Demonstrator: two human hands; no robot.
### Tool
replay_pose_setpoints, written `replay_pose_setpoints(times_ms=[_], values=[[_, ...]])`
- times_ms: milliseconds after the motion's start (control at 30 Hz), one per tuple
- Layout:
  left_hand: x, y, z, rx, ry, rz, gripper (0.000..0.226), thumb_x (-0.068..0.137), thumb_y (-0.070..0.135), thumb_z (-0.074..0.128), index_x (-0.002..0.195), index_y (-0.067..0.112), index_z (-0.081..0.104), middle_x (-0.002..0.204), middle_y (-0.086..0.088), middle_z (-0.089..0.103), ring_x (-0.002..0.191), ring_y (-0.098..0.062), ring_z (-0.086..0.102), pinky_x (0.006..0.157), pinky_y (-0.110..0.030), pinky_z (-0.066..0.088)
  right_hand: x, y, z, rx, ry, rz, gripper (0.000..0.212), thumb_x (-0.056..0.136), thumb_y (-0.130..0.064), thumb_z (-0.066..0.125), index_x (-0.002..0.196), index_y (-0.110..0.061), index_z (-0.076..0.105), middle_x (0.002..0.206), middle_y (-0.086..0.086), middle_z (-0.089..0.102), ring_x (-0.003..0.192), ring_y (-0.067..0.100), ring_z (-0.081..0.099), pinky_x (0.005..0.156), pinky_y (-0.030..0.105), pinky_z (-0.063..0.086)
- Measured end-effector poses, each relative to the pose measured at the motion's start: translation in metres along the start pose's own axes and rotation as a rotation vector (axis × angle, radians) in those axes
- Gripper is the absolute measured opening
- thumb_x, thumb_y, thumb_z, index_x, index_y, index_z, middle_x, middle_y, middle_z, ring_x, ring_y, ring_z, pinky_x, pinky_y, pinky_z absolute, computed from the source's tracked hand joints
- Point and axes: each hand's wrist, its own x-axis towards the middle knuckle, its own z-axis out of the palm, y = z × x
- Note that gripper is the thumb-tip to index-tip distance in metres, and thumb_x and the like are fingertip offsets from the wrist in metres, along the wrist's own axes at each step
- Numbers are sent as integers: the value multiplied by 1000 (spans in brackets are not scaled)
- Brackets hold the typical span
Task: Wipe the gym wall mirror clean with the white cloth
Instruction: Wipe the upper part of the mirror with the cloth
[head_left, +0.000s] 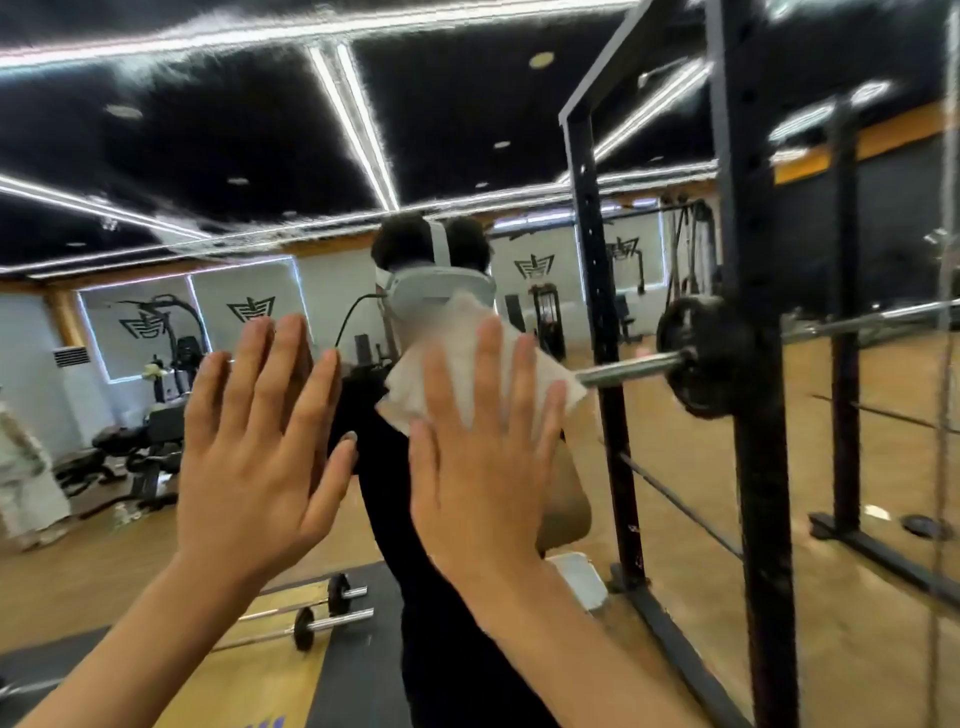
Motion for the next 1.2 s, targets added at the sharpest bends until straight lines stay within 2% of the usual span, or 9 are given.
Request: replay_pose_setpoints(times_ms=[100, 167, 300, 433, 500, 600, 733, 1000, 1200], values=[[-1, -3, -2, 7, -15, 19, 68, 108, 44, 33, 165, 9, 27, 174, -22, 17, 161, -43, 17, 126, -65, 18, -11, 10, 2, -60, -78, -312, 62, 111, -41, 40, 168, -35, 16, 177, 3, -5, 163, 28, -6, 130, 55, -4], [0, -3, -2, 23, -21, 19, 67, 108, 43, 30, 165, 8, 27, 173, -24, 18, 160, -44, 19, 124, -68, 21, -1, 53, -13, -115, -93, -400, 65, 108, -43, 45, 167, -36, 19, 177, 1, 0, 163, 26, -3, 131, 53, -3], [0, 0, 0, 43, -1, 17, 66, 108, 44, 27, 165, 9, 26, 173, -24, 19, 160, -44, 18, 125, -66, 19, 56, 123, -55, -159, -9, -135, 62, 111, -46, 31, 169, -32, 12, 177, 5, -4, 163, 27, -8, 130, 55, -2], [0, 3, 0, 38, 10, 8, 65, 107, 41, 33, 164, 10, 30, 173, -22, 19, 161, -42, 17, 127, -64, 17, 109, 80, -54, -160, 161, 123, 61, 111, -49, 8, 169, -30, 5, 176, 11, -3, 162, 34, -5, 128, 61, 4], [2, 3, -1, 34, -3, 14, 65, 106, 39, 38, 163, 10, 33, 174, -22, 18, 161, -40, 16, 129, -61, 16, 120, 30, -38, -141, 156, 26, 62, 111, -49, 5, 169, -29, 6, 176, 13, -2, 162, 36, -4, 129, 61, 2], [3, -1, -7, 2, -12, 20, 65, 105, 39, 43, 163, 10, 37, 173, -20, 20, 162, -38, 17, 131, -55, 13, 120, -29, -15, -120, 113, -197, 60, 112, -46, 18, 169, -29, 10, 176, 13, 1, 162, 37, -3, 128, 61, 2], [-1, -21, -24, -42, -13, 77, 67, 100, 40, 52, 161, 15, 41, 173, -18, 24, 162, -32, 18, 132, -48, 12, 114, -33, -10, -147, 109, -244, 60, 112, -47, 22, 169, -31, 12, 177, 11, 2, 162, 36, -2, 129, 60, 2], [-66, -150, -57, 40, -19, 22, 71, 100, 45, 44, 164, 20, 29, 172, -22, 22, 162, -34, 14, 130, -56, 12, 112, -35, -8, -214, 149, -164, 59, 112, -47, 20, 169, -30, 14, 177, 10, 5, 162, 34, 0, 129, 60, 5], [-116, -216, -59, 48, -41, -15, 65, 104, 44, 38, 163, 16, 35, 172, -21, 24, 161, -39, 20, 129, -59, 18, 106, -58, -3, -156, 166, -37, 61, 110, -45, 20, 168, -26, 18, 176, 9, 6, 163, 32, -1, 128, 61, 5]])
